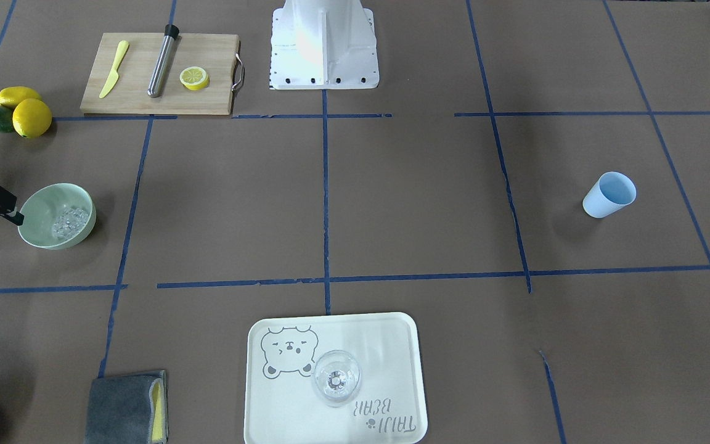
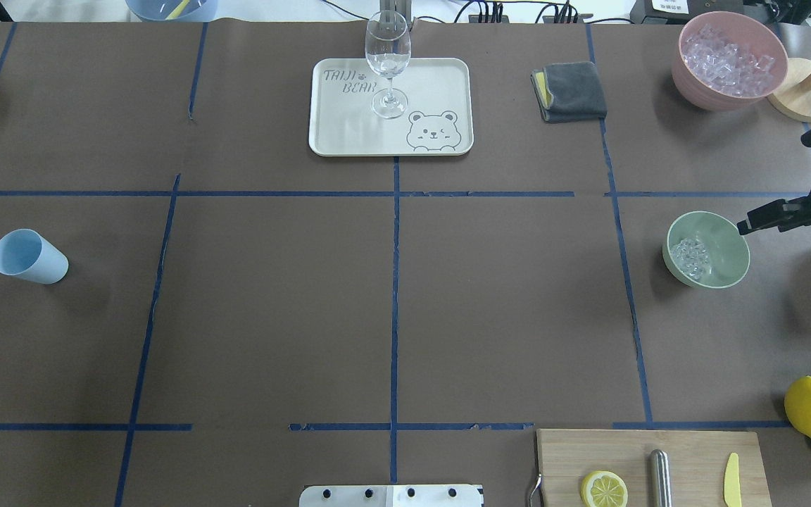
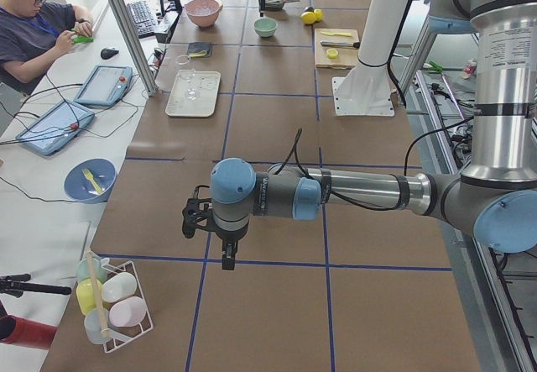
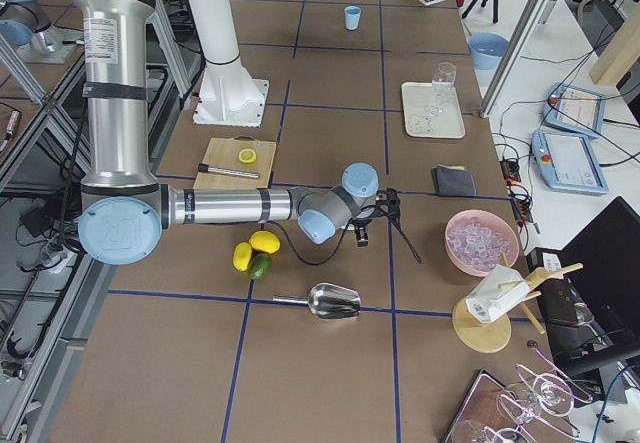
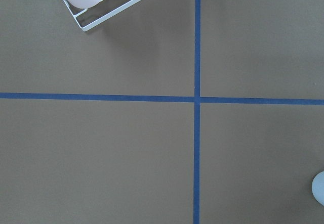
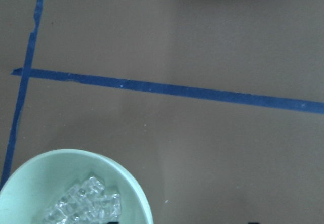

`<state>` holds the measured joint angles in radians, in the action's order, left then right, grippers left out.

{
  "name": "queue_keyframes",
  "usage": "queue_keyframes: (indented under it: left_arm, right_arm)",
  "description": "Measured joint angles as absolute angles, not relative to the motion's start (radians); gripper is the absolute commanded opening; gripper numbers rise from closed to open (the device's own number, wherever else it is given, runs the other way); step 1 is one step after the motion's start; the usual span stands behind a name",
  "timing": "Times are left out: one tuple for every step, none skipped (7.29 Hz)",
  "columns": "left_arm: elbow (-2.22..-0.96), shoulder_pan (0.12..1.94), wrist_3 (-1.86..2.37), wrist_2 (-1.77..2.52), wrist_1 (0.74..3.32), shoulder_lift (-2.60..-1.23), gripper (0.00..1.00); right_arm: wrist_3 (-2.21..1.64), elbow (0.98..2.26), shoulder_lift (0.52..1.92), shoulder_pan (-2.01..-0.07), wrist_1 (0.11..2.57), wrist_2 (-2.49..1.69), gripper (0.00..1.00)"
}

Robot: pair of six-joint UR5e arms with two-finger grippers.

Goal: Pour ice into bowl

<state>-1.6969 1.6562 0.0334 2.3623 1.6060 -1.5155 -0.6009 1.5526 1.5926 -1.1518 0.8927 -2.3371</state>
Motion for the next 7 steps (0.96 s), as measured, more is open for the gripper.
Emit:
queue_keyframes:
  left_arm:
    - [-1.697,1.656,0.033,2.362,1.606,-1.516,1.00]
    - [-1.697,1.655,0.032,2.362,1.606,-1.517,1.00]
    - [-1.697,1.655,0.032,2.363,1.606,-1.517,1.00]
    - [-1.697,1.654,0.031,2.367,1.606,-1.517,1.00]
    - [-1.697,1.654,0.030,2.375,1.605,-1.517,1.00]
    - [-1.697,1.654,0.030,2.382,1.604,-1.517,1.00]
    - [-1.697,1.653,0.029,2.385,1.603,-1.517,1.00]
  right_arm:
    - [-0.521,1.551,1.606,-1.211,0.915,-2.347,1.00]
    - [-0.410,1.552,1.619,-1.285,0.973,-2.355,1.00]
    - [-0.278,1.553,1.623,-1.370,1.068,-2.361,1.00]
    - [-0.152,1.555,1.623,-1.452,1.177,-2.363,1.00]
    - [-0.054,1.564,1.620,-1.518,1.285,-2.363,1.00]
    - [0.001,1.596,1.618,-1.558,1.399,-2.355,1.00]
    - [0.023,1.638,1.623,-1.576,1.483,-2.328,1.00]
